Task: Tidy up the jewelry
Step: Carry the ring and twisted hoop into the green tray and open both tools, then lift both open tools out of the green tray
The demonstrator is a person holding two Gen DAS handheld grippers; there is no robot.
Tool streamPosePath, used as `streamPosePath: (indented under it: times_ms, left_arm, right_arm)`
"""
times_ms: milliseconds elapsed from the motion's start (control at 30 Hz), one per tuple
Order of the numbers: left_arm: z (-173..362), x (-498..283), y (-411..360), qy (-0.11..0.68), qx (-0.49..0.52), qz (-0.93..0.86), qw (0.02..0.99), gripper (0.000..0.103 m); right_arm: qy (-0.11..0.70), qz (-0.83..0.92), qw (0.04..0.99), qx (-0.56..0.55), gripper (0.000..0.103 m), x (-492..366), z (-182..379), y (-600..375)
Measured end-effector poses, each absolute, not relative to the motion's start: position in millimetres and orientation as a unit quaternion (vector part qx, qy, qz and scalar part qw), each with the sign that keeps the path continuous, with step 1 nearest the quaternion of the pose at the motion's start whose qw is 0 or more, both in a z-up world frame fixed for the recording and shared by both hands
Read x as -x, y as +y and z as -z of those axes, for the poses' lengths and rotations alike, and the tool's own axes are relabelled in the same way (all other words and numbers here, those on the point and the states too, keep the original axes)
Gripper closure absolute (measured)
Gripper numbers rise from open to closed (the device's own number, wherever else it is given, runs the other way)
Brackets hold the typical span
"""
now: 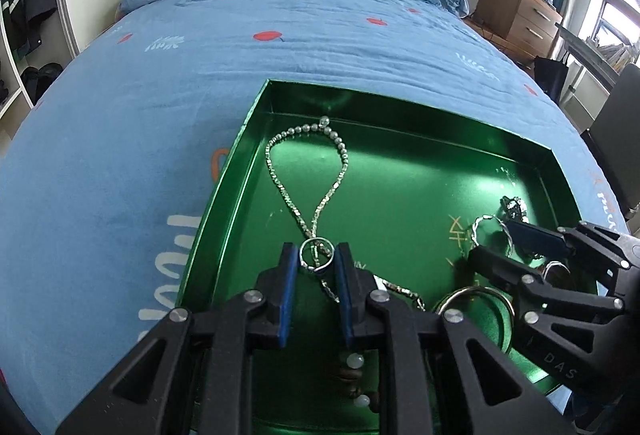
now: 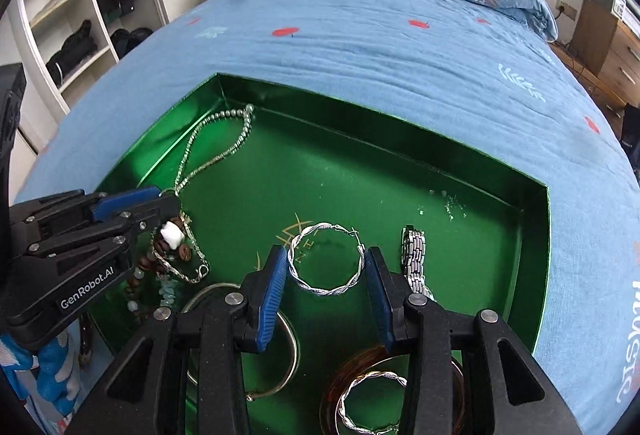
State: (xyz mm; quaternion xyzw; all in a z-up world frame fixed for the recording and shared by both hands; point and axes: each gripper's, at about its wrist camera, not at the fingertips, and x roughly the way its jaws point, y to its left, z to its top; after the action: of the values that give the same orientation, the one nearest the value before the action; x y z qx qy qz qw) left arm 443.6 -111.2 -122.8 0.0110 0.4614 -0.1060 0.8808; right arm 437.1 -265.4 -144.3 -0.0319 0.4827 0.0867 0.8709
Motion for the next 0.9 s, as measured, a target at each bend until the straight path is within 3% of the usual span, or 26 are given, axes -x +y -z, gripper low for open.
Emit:
streamPosePath:
  times_ms: [467, 800, 900]
  left_arm:
    - [118, -436, -108, 0.453, -0.020, 0.103, 0.885, 0.083]
    - [58, -395, -109, 0.411, -0.013, 0.131, 0.902, 0.081]
    - [41, -377, -108, 0.409, -0.016, 0.137, 0.902, 0.074]
  right_arm:
    - [0.466, -0.080, 0.881, 0.025, 0.058, -419, 131, -280]
    - [0.405, -0.075, 0.911, -0.001, 0.054, -362, 70, -289]
    - [0.386, -0.077, 0.919, -0.011, 0.052, -336, 51, -290]
